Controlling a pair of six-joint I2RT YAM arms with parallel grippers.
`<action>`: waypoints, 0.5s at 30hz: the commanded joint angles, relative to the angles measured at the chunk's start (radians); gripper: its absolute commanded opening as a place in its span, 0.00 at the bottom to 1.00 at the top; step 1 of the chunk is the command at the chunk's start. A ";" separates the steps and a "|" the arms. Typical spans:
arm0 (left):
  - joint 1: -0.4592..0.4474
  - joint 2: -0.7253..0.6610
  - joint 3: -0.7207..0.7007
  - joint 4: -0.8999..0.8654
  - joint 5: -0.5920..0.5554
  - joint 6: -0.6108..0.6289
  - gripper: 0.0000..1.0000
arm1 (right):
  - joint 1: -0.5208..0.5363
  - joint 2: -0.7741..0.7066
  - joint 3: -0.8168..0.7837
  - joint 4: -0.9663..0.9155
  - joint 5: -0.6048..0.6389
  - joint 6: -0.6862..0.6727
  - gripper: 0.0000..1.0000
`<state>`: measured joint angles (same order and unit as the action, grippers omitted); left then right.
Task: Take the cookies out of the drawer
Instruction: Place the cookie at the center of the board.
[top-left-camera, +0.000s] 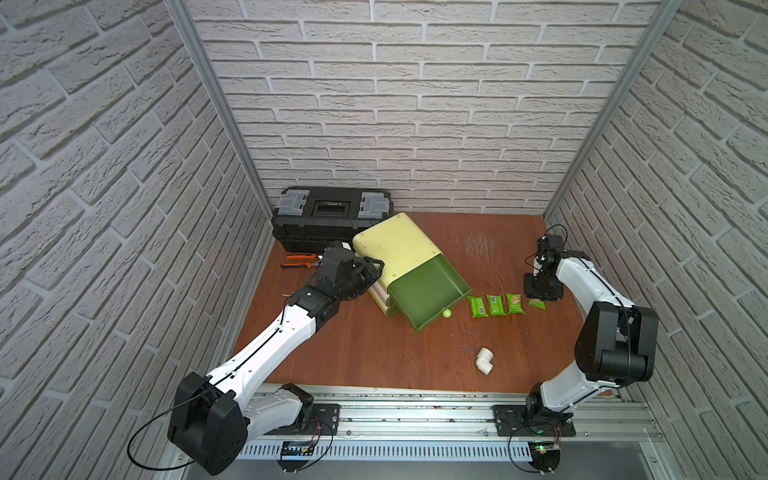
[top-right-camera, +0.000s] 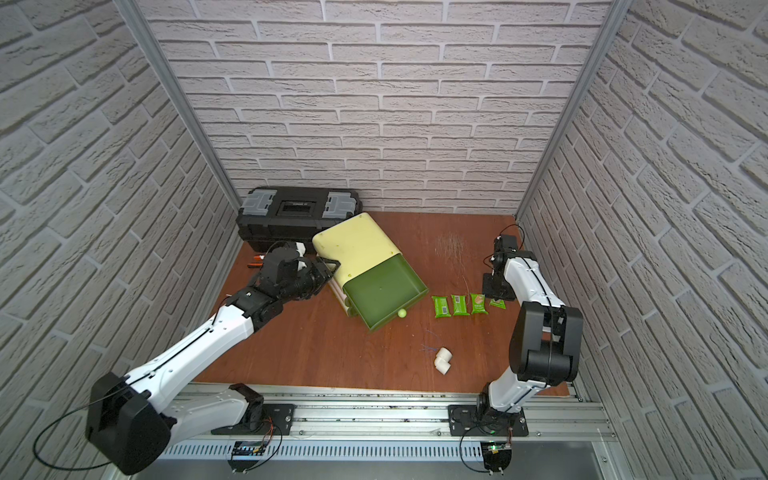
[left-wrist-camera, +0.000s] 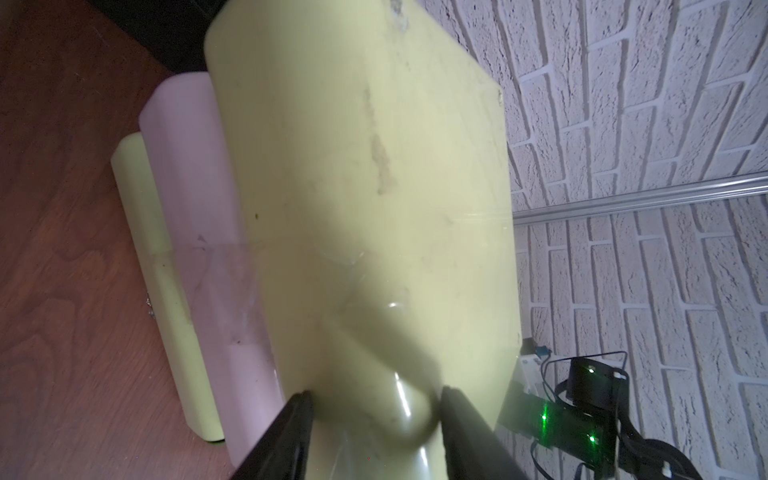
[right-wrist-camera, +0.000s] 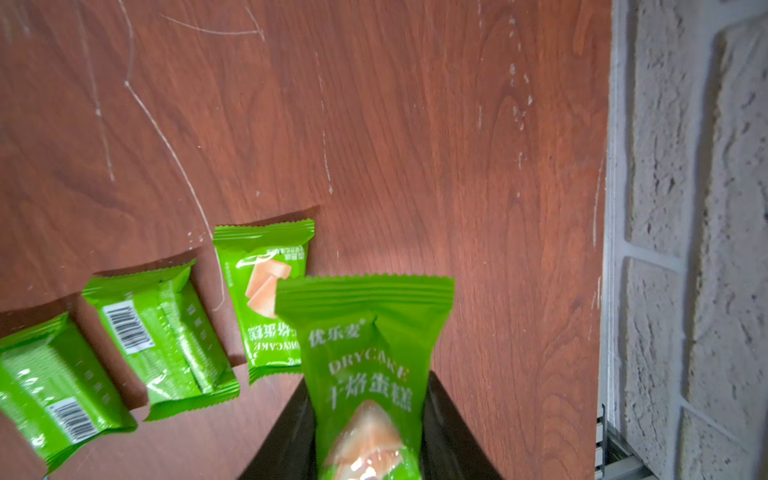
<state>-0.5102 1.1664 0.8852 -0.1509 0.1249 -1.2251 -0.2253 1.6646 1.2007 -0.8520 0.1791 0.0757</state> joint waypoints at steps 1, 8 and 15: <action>0.006 0.021 -0.010 -0.007 0.014 0.006 0.54 | -0.008 0.042 0.022 0.068 0.002 -0.038 0.02; 0.005 0.018 -0.010 -0.014 0.013 0.007 0.54 | -0.019 0.124 0.007 0.120 0.015 -0.071 0.04; 0.011 0.015 -0.003 -0.022 0.015 0.011 0.54 | -0.025 0.170 0.018 0.128 0.019 -0.069 0.15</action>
<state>-0.5049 1.1664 0.8852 -0.1513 0.1318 -1.2259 -0.2455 1.8282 1.2022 -0.7422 0.1867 0.0113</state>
